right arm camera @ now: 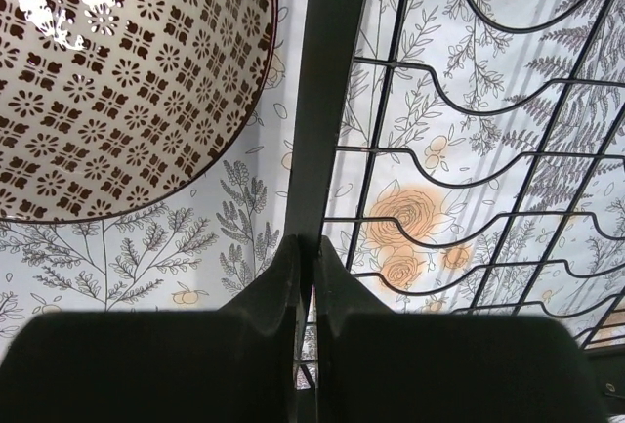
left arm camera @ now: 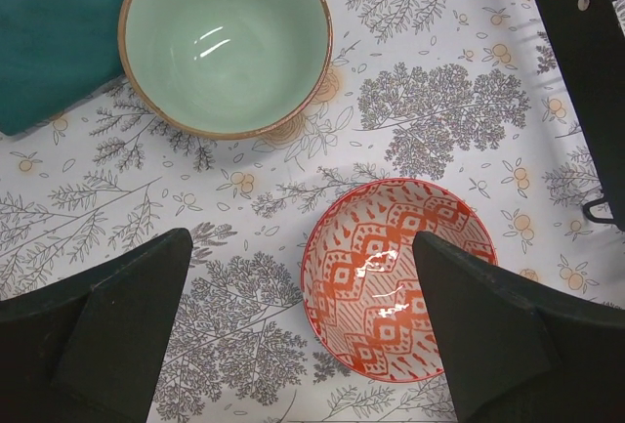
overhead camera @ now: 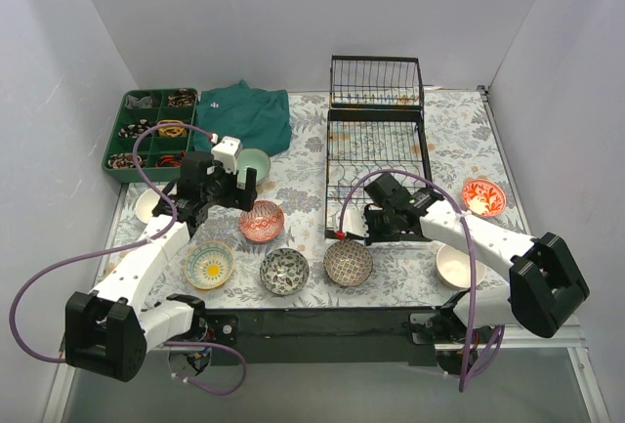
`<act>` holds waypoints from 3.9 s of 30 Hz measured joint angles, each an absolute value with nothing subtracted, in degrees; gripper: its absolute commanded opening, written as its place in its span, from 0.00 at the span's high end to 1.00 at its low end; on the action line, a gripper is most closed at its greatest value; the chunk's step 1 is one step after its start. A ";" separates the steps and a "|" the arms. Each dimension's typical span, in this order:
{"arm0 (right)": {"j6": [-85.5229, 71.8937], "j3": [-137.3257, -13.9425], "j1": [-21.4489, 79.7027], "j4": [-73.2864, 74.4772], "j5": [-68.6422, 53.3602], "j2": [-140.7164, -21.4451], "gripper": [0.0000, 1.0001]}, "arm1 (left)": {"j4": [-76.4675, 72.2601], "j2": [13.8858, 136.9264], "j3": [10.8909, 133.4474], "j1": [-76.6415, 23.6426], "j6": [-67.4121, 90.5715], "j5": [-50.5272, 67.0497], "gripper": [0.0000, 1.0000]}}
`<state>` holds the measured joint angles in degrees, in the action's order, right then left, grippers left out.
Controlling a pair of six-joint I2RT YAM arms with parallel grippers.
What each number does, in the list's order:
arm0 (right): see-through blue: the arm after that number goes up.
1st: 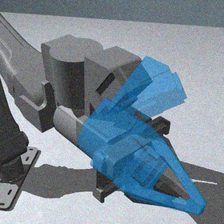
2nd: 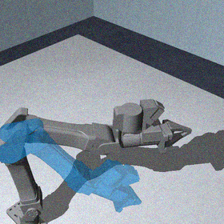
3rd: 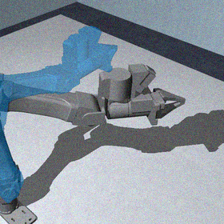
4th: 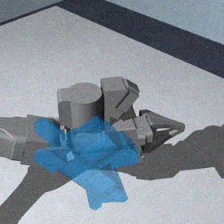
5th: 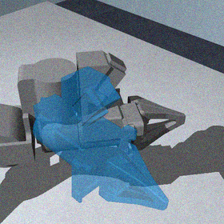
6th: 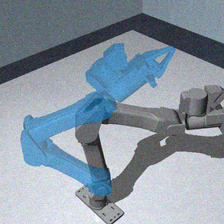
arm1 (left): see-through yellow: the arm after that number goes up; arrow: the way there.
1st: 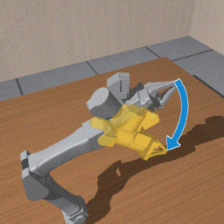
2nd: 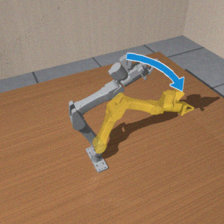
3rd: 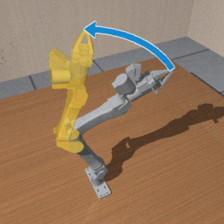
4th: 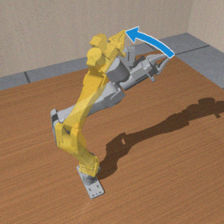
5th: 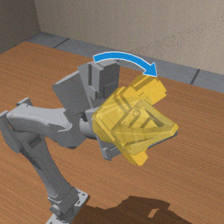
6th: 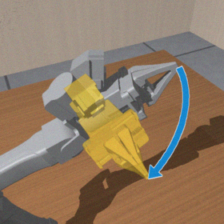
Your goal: Load the bowls into the dish rack
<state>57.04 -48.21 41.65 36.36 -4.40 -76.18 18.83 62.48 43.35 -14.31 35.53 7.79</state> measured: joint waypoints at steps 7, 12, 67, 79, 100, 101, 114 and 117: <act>57.39 -48.21 39.38 35.97 -4.78 -76.29 0.99 | 18.13 64.20 44.45 -14.31 35.35 8.19 0.02; 57.19 -49.71 38.35 36.53 -4.16 -77.97 0.55 | 18.00 64.27 44.45 -14.31 35.35 8.51 0.02; 9.56 -76.05 12.36 54.22 14.94 -56.18 0.08 | 38.83 101.69 85.76 -71.31 33.47 0.93 0.29; 5.93 -78.46 7.49 55.77 13.06 -56.75 0.08 | 41.34 101.91 82.85 -74.22 46.00 -0.54 0.42; 3.14 -77.34 -0.64 57.17 5.48 -53.91 0.11 | 42.26 102.91 78.52 -77.25 49.32 -4.16 1.00; 3.14 -77.34 -0.84 57.17 5.23 -53.93 0.12 | 43.00 102.61 78.61 -77.84 49.30 -3.18 1.00; 3.73 -74.00 -1.50 57.19 2.50 -56.53 0.11 | 47.51 103.94 112.14 -67.26 38.28 8.01 1.00; 4.54 -73.47 -2.76 57.12 3.40 -57.36 0.11 | 39.77 107.77 118.32 -58.26 38.13 9.45 1.00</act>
